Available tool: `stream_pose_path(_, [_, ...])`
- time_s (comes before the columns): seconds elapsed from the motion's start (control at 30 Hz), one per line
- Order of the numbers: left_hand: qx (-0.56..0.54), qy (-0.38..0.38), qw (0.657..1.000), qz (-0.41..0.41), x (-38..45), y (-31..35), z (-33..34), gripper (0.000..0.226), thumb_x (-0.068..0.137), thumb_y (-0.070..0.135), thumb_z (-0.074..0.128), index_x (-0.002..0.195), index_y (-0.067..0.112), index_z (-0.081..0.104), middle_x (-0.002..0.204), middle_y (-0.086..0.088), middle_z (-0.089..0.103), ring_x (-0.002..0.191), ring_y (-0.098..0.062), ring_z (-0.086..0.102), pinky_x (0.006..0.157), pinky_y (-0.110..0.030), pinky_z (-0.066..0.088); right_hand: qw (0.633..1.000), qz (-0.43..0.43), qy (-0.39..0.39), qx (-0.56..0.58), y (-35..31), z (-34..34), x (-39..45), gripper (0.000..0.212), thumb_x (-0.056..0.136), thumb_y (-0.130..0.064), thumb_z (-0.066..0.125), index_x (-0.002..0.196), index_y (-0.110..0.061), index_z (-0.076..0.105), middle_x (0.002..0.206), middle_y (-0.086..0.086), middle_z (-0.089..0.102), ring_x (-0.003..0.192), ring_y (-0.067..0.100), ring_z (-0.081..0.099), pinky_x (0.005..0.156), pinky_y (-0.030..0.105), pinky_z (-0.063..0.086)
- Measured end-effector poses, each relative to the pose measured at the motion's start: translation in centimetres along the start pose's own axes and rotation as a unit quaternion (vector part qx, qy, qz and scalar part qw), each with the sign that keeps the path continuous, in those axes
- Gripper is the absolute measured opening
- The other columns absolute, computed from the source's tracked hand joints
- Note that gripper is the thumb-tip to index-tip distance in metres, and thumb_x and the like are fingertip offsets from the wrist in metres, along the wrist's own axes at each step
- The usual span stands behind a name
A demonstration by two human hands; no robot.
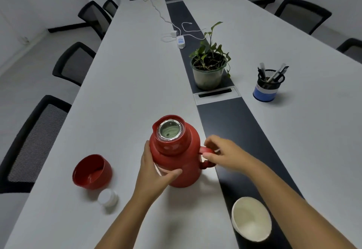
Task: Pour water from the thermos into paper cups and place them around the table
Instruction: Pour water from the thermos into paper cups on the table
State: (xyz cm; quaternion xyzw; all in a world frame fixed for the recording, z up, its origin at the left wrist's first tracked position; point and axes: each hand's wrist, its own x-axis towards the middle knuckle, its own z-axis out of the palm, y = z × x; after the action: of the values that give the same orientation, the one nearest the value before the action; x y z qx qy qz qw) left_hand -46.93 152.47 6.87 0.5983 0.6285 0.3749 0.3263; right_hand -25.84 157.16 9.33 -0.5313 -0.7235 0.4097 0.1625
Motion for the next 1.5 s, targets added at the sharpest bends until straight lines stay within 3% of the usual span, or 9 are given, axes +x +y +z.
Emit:
stream_pose_path(0.1, [0.076,0.071,0.992,-0.065,-2.4,0.2,0.8,0.093,0.068,0.03,0.078,0.141,0.018,0.022,0.144,-0.003,0.034,0.132,-0.016,0.033,0.107,-0.028,0.033,0.998,0.015,0.043,-0.046,0.8,-2.0,-2.8,0.026,0.086,-0.03,0.055,0.108,-0.018,0.051,0.103,-0.007,0.052,0.095,0.008,0.05,0.08,0.019,0.041])
stream_pose_path(0.2, [0.023,0.166,0.986,0.019,-6.8,1.1,2.9,0.058,0.073,0.017,0.07,0.124,0.013,0.044,0.113,-0.002,0.053,0.105,-0.012,0.052,0.092,-0.014,0.039,0.992,0.011,0.1,-0.076,2.7,-2.4,-7.9,0.007,0.086,-0.025,0.055,0.091,-0.022,0.052,0.095,-0.009,0.053,0.09,0.008,0.051,0.065,0.007,0.034])
stream_pose_path(0.3, [-0.022,0.054,0.995,0.08,-10.5,1.6,5.8,0.031,0.07,0.017,0.064,0.099,0.025,0.057,0.089,0.013,0.055,0.083,0.003,0.055,0.078,-0.002,0.041,0.991,0.011,0.094,-0.096,5.0,-1.2,-12.9,0.015,0.083,-0.024,0.059,0.097,-0.024,0.055,0.099,-0.015,0.051,0.097,0.003,0.049,0.077,0.008,0.035])
stream_pose_path(0.4, [-0.022,-0.167,0.985,0.022,-12.2,1.4,9.1,0.052,0.073,0.019,0.068,0.116,0.034,0.041,0.109,0.015,0.048,0.103,0.006,0.049,0.089,-0.006,0.038,0.994,-0.005,0.058,-0.096,6.8,0.5,-16.7,0.029,0.083,-0.016,0.058,0.109,-0.026,0.055,0.107,-0.02,0.047,0.104,-0.002,0.046,0.088,0.007,0.031])
stream_pose_path(0.47, [-0.002,-0.231,0.973,-0.01,-12.5,1.3,11.1,0.07,0.07,0.024,0.069,0.125,0.036,0.029,0.123,0.016,0.039,0.117,0.0,0.04,0.096,-0.011,0.035,0.994,-0.004,0.051,-0.091,7.4,1.7,-17.9,0.033,0.083,-0.01,0.055,0.112,-0.027,0.055,0.109,-0.02,0.045,0.105,-0.003,0.045,0.088,0.001,0.029])
stream_pose_path(0.7, [-0.044,-0.222,0.974,-0.028,-10.9,1.7,13.3,0.068,0.064,0.019,0.073,0.121,0.027,0.038,0.121,0.01,0.048,0.116,-0.008,0.045,0.085,-0.001,0.031,0.983,0.026,0.168,-0.065,8.0,4.0,-17.7,0.021,0.079,-0.001,0.061,0.1,-0.004,0.065,0.095,-0.002,0.057,0.087,0.007,0.053,0.078,-0.002,0.033])
stream_pose_path(0.83, [-0.051,-0.191,0.98,-0.034,-11.3,2.3,12.7,0.053,0.053,0.038,0.073,0.095,0.041,0.04,0.104,0.023,0.053,0.098,0.008,0.05,0.075,0.001,0.036,0.976,0.053,0.207,0.044,7.4,3.7,-17.6,0.024,0.077,0.008,0.06,0.081,-0.015,0.068,0.084,-0.001,0.057,0.077,0.008,0.058,0.072,0.003,0.041])
stream_pose_path(1.1, [-0.103,-0.271,0.957,-0.022,-12.7,3.8,10.0,0.066,0.053,0.049,0.066,0.111,0.038,0.037,0.112,0.02,0.05,0.098,0.011,0.05,0.074,-0.006,0.043,0.974,0.048,0.077,0.209,6.2,3.3,-19.5,0.031,0.081,0.002,0.057,0.068,-0.025,0.063,0.104,-0.003,0.056,0.093,-0.005,0.056,0.077,0.01,0.045])
stream_pose_path(1.5, [-0.099,-0.358,0.928,-0.016,-16.0,4.3,10.7,0.062,0.051,0.039,0.07,0.109,0.034,0.047,0.108,0.029,0.055,0.105,0.004,0.053,0.078,-0.006,0.041,0.901,0.046,0.17,0.396,6.9,8.0,-25.0,0.044,0.078,0.016,0.052,0.066,-0.025,0.064,0.108,-0.004,0.063,0.1,0.008,0.061,0.081,0.018,0.048])
